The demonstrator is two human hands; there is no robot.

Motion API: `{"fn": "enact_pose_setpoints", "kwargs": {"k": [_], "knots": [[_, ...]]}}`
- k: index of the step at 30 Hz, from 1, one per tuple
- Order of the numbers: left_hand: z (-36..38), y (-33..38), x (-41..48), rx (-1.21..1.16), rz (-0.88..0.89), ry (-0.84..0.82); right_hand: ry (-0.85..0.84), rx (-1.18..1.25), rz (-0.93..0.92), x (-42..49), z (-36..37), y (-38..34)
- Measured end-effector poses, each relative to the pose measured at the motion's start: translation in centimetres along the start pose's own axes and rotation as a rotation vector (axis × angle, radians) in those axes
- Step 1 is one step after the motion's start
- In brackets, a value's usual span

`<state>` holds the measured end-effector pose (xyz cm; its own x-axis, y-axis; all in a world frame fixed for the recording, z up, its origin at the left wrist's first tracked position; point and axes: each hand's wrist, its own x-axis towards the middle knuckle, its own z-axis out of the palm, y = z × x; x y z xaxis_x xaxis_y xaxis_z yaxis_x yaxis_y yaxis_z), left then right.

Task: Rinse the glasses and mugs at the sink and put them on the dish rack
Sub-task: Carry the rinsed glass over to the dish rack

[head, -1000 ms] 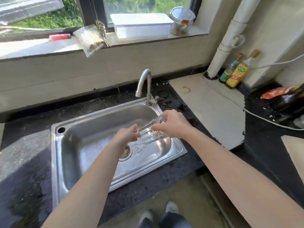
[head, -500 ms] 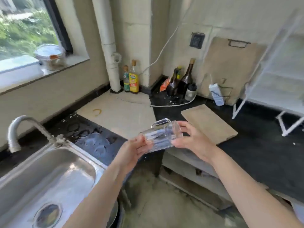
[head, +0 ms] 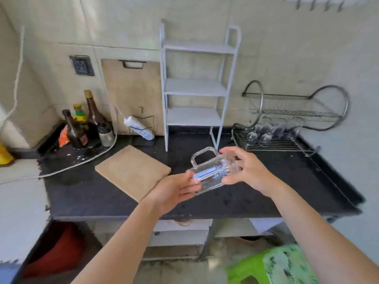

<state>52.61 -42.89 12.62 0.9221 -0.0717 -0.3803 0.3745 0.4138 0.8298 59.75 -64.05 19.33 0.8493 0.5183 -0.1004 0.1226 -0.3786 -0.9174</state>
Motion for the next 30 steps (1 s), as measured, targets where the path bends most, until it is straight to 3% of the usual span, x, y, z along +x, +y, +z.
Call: {"fn": "enact_pose_setpoints", "kwargs": {"k": [4, 8, 13, 17, 22, 24, 27, 30], "knots": [[5.5, 0.9, 5.9, -0.02, -0.002, -0.089, 0.11, 0.094, 0.057, 1.1, -6.4, 2.6], [9.9, 1.6, 11.8, 0.057, 0.076, -0.16, 0.304, 0.685, 0.172, 2.9, -10.2, 6.6], [13.9, 1.5, 19.3, 0.288, 0.233, -0.277, 0.523, 1.079, 0.289, 5.2, -13.8, 10.1], [17.5, 1.2, 23.9, 0.511, 0.318, -0.418, 0.642, 0.902, 0.411, 6.3, -18.1, 12.8], [20.9, 1.3, 29.7, 0.758, 0.284, -0.467, 0.718, 0.937, 0.476, 8.5, -23.2, 15.6], [21.7, 1.4, 32.1, 0.94, 0.321, -0.346, 0.799, 0.853, 0.473, 10.0, -25.2, 16.8], [21.2, 1.0, 35.6, 1.15, 0.436, -0.014, 0.898, 0.626, 0.492, 12.9, -28.2, 18.9], [20.0, 0.0, 39.3, 1.238, 0.358, 0.138, 0.937, 0.281, 0.478, 16.3, -30.8, 21.3]]}}
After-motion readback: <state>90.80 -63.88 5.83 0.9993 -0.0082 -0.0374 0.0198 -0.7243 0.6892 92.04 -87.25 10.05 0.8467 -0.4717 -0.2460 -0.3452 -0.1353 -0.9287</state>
